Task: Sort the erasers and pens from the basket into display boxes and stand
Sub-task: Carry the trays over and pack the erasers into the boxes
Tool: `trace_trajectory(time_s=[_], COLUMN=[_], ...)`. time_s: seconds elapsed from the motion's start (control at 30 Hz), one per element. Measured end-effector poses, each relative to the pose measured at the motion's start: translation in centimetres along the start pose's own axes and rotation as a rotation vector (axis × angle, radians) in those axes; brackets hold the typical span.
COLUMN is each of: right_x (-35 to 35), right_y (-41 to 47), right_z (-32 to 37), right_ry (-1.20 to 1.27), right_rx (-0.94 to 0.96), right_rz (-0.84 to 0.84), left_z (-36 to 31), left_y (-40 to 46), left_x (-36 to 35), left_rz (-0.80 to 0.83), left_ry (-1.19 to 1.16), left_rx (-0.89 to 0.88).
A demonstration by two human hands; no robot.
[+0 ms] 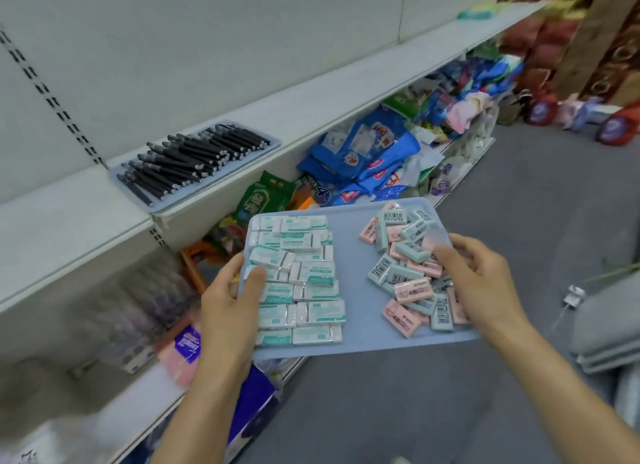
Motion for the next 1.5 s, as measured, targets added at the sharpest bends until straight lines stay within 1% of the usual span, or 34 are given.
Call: trace_trajectory(time_s=[0.13, 0.33, 0.43, 0.53, 0.67, 0.93, 1.07, 1.27, 1.5], right_x=[5.3, 12.4, 14.9, 17.0, 19.1, 23.0, 25.4, 30.1, 35.9], right_y=[4.1, 9.8, 12.7, 16.1, 21.7, 37.3, 45.7, 57.3, 71.2], right_z=[-1.0, -2.3, -3.0, -3.9, -4.7, -5.8, -5.2, -4.3, -5.5], right_ry=[-0.011, -0.027, -0.021, 0.001, 0.013, 0.004, 0.014, -0.005, -0.013], right_rx=[-0.023, -0.05, -0.061, -0.073, -0.069, -0.076, -0.073, -0.056, -0.047], right_rz=[-0.042, -0.106, -0.135, -0.16, -0.176, -0.212, -0.225, -0.255, -0.26], left_z=[-1.2, -2.8, -3.7, -4.3, -5.3, -7.4, -10.0, -14.4, -17.5], left_y=[0.5, 2.0, 3.1, 4.9, 8.3, 18.8, 23.9, 30.0, 36.3], left_x=[-7.3, -17.1, -21.4, -25.3, -30.9, -44.8, -51.9, -63.2, -76.6], left_rz=[0.043, 0.113, 0.157, 0.16, 0.167, 0.208, 0.215, 0.279, 0.29], left_ry=[0.003, -0.012, -0.001, 0.01, 0.062, 0.031, 0.02, 0.02, 0.042], left_rx=[-0.031, 0.007, 0.015, 0.047, 0.013, 0.017, 0.011, 0.005, -0.038])
Point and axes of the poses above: each hand's wrist, its own y-axis towards the middle knuckle, its own x-axis out of the back of the hand, z = x × y, the point moved 8 cm from there along y, towards the middle knuckle, and after that the axes turned 2 degrees about y, right-handed, at the moved point
